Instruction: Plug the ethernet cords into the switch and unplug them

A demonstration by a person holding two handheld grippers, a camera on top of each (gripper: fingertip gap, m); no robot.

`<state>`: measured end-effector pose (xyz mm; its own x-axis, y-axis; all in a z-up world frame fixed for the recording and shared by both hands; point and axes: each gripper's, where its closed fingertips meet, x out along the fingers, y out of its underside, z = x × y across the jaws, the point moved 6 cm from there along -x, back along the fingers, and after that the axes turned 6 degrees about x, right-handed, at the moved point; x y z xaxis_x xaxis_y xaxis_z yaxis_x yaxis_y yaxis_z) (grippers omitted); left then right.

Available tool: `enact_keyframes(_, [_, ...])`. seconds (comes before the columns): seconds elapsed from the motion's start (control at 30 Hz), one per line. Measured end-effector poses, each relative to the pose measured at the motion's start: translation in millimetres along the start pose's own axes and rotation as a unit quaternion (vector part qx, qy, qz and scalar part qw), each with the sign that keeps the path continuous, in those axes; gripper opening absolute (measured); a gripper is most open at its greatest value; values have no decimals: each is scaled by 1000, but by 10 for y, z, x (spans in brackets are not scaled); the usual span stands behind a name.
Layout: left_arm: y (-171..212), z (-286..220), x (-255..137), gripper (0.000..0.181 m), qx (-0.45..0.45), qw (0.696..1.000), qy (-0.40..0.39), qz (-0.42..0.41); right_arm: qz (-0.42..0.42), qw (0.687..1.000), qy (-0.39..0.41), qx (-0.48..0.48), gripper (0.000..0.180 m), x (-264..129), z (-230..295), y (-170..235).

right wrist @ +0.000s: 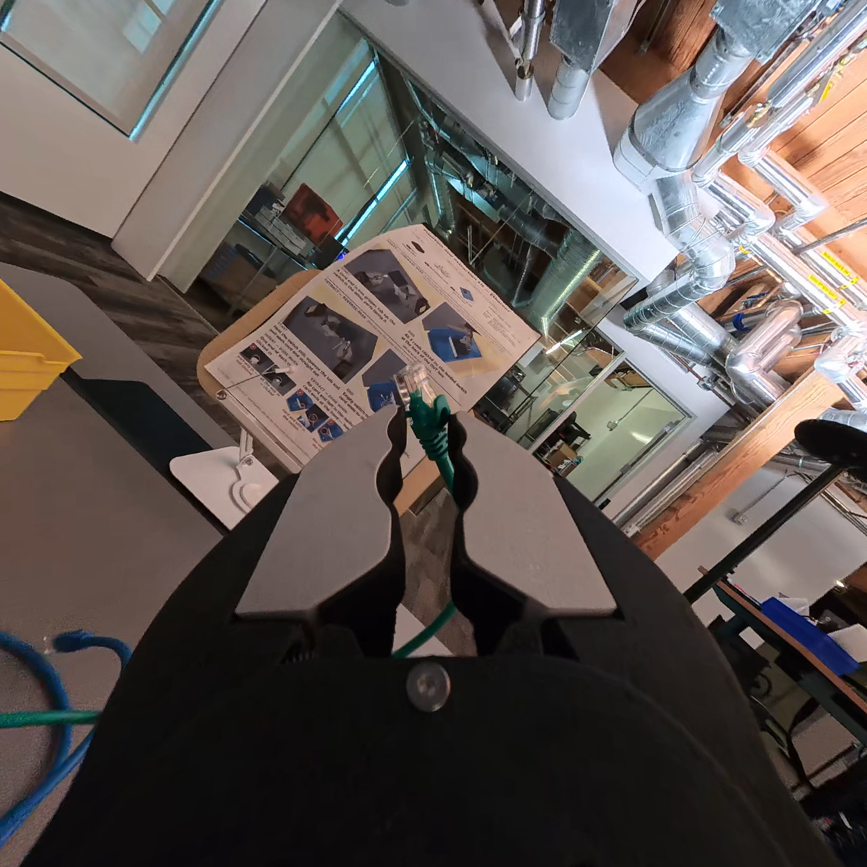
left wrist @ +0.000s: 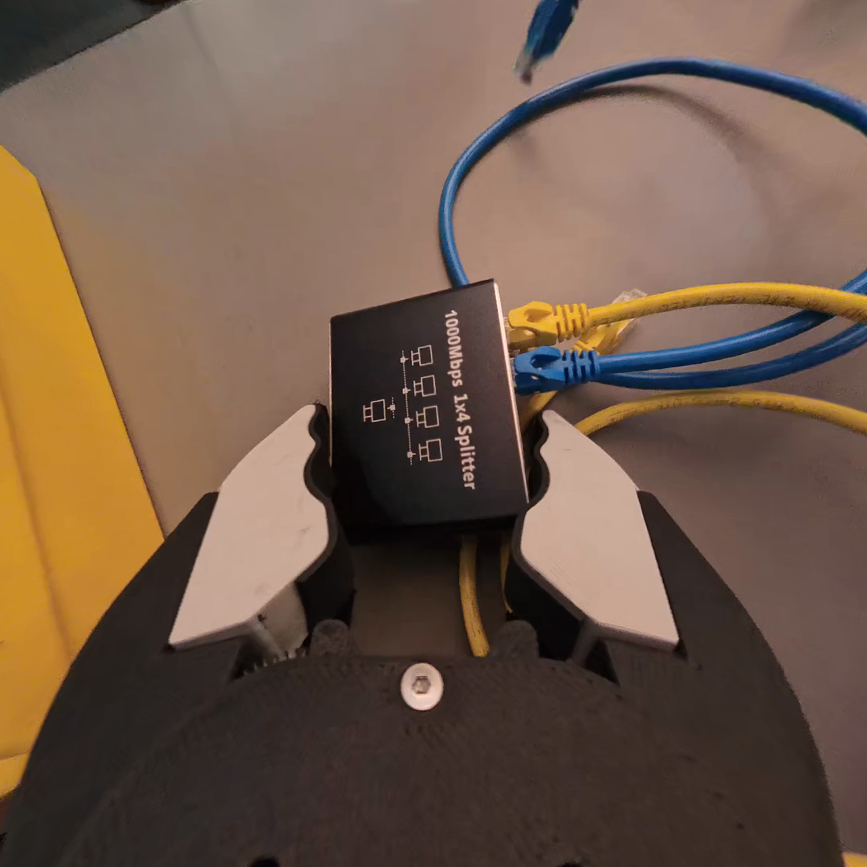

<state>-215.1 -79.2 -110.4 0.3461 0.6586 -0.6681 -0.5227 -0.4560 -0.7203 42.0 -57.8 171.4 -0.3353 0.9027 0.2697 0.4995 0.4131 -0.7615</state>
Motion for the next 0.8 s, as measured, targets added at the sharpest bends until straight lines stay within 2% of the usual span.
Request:
enact_keyframes(0.03, [-20, -11, 17, 81, -4, 1000, -4, 0, -3, 1000, -9, 2, 17, -6, 15, -13])
enact_keyframes(0.3, [-178, -131, 169, 82, -21, 1000, -17, 9, 14, 999, -45, -15, 18, 81, 192, 66])
enact_keyframes(0.43, [-132, -79, 129, 99, -48, 999, 2, 17, 28, 998, -58, -15, 18, 123, 228, 130])
enact_keyframes(0.6, [-388, -49, -270, 102, -62, 994, 5, -95, 39, 997, -64, -18, 18, 170, 251, 196])
enact_keyframes(0.7, [-775, -422, -598, 97, -66, 973, 102, -196, 43, 997, -66, -20, 18, 195, 266, 223])
enact_keyframes(0.77, [-1015, -738, -682, 72, -60, 961, 137, -235, 47, 996, -70, -21, 18, 207, 280, 240])
enact_keyframes(0.8, [-1110, -881, -641, 67, -45, 964, 135, -225, 48, 996, -70, -23, 18, 211, 285, 246])
